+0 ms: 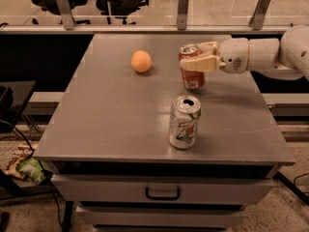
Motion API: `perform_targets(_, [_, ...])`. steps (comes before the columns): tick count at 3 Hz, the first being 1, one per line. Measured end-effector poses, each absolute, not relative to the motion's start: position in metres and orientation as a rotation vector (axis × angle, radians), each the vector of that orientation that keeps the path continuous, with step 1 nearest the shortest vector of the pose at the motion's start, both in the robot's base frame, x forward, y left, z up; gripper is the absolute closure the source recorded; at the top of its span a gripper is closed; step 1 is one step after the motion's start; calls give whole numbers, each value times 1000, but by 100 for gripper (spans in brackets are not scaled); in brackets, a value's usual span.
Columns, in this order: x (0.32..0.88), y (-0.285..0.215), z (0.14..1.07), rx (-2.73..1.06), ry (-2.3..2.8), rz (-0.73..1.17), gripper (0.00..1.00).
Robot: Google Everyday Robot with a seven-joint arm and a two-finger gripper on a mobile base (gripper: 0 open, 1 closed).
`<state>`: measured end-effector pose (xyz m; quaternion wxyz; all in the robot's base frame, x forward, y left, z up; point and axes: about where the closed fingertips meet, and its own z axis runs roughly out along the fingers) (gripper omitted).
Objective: Place coke can upright
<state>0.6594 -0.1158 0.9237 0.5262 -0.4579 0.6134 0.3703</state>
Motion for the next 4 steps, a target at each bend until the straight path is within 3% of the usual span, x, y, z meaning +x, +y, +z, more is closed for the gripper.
perform_targets(2, [660,-113,922,-1006,1425,925,21])
perform_targets(3, [660,-109,922,-1011,1422,930,0])
perform_targets(4, [660,-109,922,-1011,1422,930,0])
